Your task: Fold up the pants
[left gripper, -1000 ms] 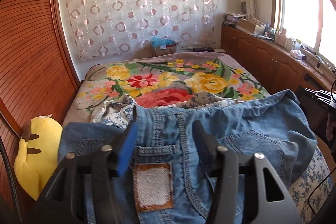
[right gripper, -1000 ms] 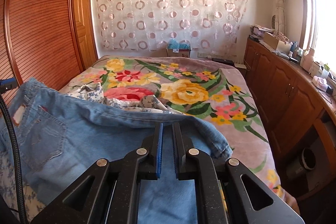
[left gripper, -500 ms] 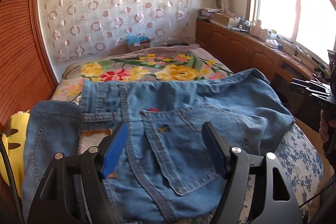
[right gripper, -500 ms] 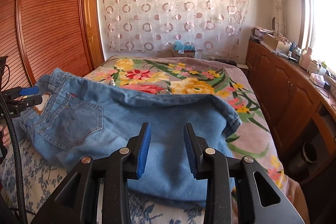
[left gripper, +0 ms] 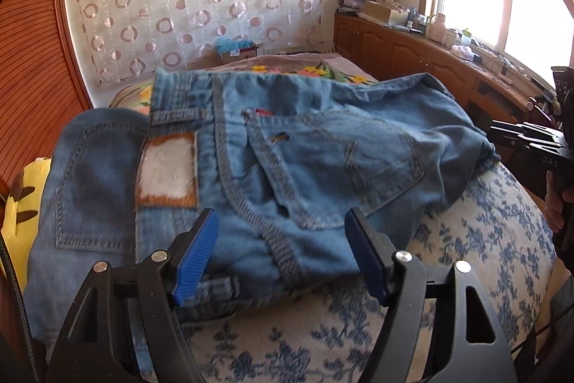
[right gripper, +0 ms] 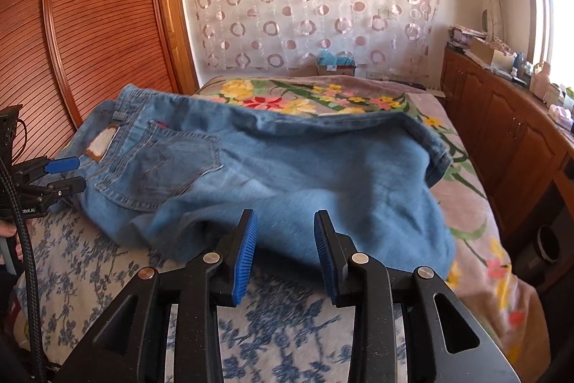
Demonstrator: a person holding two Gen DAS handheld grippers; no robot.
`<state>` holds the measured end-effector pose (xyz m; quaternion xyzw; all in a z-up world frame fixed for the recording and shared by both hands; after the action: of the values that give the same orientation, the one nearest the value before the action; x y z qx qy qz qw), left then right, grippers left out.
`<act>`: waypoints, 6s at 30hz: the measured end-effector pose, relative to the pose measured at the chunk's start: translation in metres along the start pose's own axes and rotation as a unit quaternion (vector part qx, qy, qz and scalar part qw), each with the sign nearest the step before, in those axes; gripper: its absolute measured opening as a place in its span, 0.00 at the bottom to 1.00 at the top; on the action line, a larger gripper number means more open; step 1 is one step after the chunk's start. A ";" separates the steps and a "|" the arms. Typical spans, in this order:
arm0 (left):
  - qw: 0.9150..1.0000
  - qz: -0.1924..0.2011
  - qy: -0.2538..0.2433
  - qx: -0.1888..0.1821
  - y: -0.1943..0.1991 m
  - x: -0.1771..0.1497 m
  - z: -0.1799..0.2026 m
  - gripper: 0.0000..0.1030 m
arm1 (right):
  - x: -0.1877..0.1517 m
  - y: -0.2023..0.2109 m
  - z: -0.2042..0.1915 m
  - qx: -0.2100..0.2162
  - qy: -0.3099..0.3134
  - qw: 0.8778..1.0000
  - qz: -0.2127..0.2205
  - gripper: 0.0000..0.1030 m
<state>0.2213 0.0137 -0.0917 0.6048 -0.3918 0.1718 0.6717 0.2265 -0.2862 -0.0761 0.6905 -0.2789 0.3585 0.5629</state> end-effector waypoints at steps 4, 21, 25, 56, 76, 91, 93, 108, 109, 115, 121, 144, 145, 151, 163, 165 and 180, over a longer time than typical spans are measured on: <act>1.000 -0.004 0.008 0.009 0.010 -0.016 -0.013 0.71 | -0.008 -0.002 -0.012 0.018 0.007 1.000 -0.015 0.33; 0.999 -0.012 0.036 0.007 0.015 -0.048 -0.044 0.64 | -0.007 -0.022 -0.033 0.083 0.005 0.995 -0.048 0.33; 0.999 -0.019 0.032 0.022 0.007 -0.043 -0.046 0.57 | -0.005 -0.033 -0.034 0.088 -0.007 0.995 -0.056 0.33; 0.997 0.070 0.024 0.004 0.065 0.013 -0.045 0.03 | 0.036 0.034 -0.036 0.076 0.026 0.996 0.040 0.02; 0.999 0.044 0.022 -0.020 0.116 -0.060 -0.017 0.03 | -0.063 0.116 -0.043 0.081 0.031 0.996 0.006 0.02; 0.999 0.008 0.038 -0.029 0.106 -0.090 -0.015 0.07 | -0.078 0.104 -0.049 0.084 -0.016 0.995 -0.049 0.05; 0.999 0.009 0.040 -0.028 0.109 -0.089 -0.018 0.09 | -0.077 0.110 -0.050 0.081 -0.017 0.996 -0.045 0.07; 0.997 0.057 0.054 0.009 0.120 -0.052 -0.043 0.69 | -0.090 0.136 -0.032 0.043 -0.019 0.999 -0.022 0.12; 0.997 0.059 0.053 0.009 0.116 -0.049 -0.043 0.69 | -0.090 0.136 -0.031 0.039 -0.020 0.999 -0.021 0.12; 0.997 0.064 0.042 0.000 0.089 -0.024 -0.049 0.70 | -0.085 0.133 -0.018 0.013 -0.021 1.000 -0.014 0.24; 0.998 0.046 0.039 -0.011 0.039 0.005 -0.066 0.69 | -0.077 0.116 -0.002 -0.011 -0.022 1.000 -0.012 0.27; 0.998 0.002 0.019 -0.060 -0.008 0.049 -0.086 0.16 | -0.054 0.068 0.021 -0.016 -0.037 0.999 -0.019 0.28; 0.998 0.005 0.017 -0.061 0.000 0.050 -0.083 0.15 | -0.052 0.068 0.021 -0.016 -0.036 0.999 -0.017 0.28; 0.998 0.020 0.014 -0.062 0.053 0.046 -0.075 0.15 | -0.046 0.075 0.019 -0.011 -0.033 0.999 0.002 0.28; 1.000 -0.004 0.028 -0.008 0.056 0.013 -0.102 0.17 | -0.059 0.079 0.032 -0.011 -0.042 0.999 0.014 0.28; 1.000 -0.001 0.029 -0.006 0.054 0.011 -0.098 0.18 | -0.060 0.080 0.034 -0.014 -0.043 0.999 0.014 0.28; 0.997 0.070 0.025 -0.015 0.087 0.029 -0.069 0.73 | -0.065 0.084 0.051 -0.052 -0.058 0.997 0.005 0.28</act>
<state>0.2001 0.0903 -0.0092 0.5615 -0.4188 0.2274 0.6765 0.1310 -0.3548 -0.0853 0.6784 -0.3331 0.3057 0.5790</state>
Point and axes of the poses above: each gripper's, at about its wrist camera, not at the fingertips, and y roughly against the way its jaws point, z to its right, x to its top, the point moved 2 cm from there along -y, roughly the way its jaws point, and after that the axes turned 3 degrees about -y, right-handed, at the moved point
